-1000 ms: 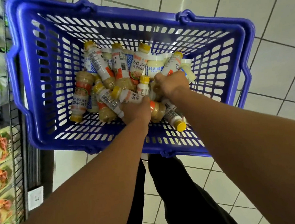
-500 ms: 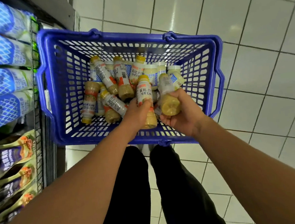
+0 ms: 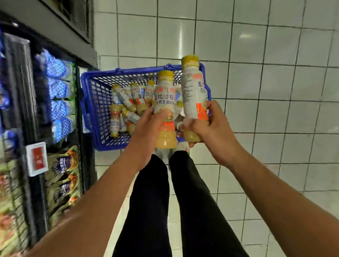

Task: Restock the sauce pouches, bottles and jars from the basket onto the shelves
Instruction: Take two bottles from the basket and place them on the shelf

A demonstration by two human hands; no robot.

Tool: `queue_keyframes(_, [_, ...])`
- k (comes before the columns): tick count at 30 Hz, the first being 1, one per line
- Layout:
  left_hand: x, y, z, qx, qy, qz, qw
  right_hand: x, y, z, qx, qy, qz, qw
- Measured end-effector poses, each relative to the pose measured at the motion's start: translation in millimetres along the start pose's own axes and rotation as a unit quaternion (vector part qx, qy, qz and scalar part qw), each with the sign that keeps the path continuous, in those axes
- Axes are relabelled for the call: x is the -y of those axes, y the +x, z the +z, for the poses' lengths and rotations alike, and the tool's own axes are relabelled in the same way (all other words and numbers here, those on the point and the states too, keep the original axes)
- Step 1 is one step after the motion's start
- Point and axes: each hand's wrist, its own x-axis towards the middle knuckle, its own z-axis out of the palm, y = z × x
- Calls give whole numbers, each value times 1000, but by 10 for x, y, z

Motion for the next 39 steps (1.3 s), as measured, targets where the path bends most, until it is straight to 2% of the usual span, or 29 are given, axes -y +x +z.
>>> queue_keyframes(5, [-712,-845,119,34,-51,57,996,609,-736,102,16,117,-18,993])
queue_keyframes(9, [-1196,-1430,121,36,-74,109,991,1076,-1223,194,58,139,-51,987])
queue_keyframes(14, [-1643,-2085,226,8,-77,175,981,1719,-1649,217,129,93,-106,982])
queue_keyframes(19, [-1910,-2684,467,-63,-102,258,959,2260,-1982,172,207,23,-180,961])
queue_keyframes(27, [-1968,-3573,791,-205,-222,373,877,2690,-2477,246,350,-41,-241,904])
queue_keyframes(31, [-1763,-3981,814,-274,-237,413,835,2704,-2706,362,403,-79,-274,870])
queue_keyframes(39, [-1045,-4759,796,-404,-272,451,749,2372,-3326,637,540,-166,-289,773])
